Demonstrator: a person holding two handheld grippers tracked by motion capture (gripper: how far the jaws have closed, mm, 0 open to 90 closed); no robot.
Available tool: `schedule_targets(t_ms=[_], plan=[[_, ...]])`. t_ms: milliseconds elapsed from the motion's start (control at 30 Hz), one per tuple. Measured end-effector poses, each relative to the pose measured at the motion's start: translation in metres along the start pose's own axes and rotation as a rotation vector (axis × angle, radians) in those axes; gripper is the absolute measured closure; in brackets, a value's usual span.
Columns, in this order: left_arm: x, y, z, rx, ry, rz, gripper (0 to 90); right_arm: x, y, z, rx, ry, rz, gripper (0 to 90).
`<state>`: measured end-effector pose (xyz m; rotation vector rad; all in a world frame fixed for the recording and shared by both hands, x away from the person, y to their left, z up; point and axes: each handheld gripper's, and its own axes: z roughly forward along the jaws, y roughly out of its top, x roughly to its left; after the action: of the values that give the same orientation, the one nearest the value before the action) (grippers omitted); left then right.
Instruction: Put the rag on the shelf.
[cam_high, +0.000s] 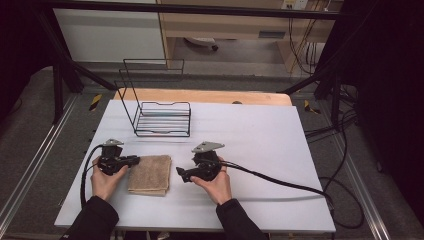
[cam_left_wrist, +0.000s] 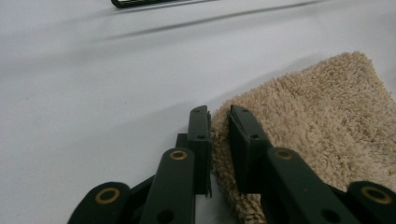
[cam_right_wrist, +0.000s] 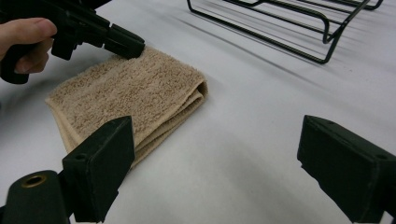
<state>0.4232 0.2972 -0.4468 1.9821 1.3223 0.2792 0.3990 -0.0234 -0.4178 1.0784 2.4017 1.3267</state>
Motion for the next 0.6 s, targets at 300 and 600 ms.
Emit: schedule_targets(t_ms=[300,600], plan=[[-0.001,0.000,0.000,0.001,0.002,0.005,81.8,0.005,0.022,0.030,0.005,0.015,0.022,18.9],[-0.004,0.000,0.000,0.001,0.014,0.024,82.8,0.003,0.032,0.059,0.009,0.001,0.044,30.5]])
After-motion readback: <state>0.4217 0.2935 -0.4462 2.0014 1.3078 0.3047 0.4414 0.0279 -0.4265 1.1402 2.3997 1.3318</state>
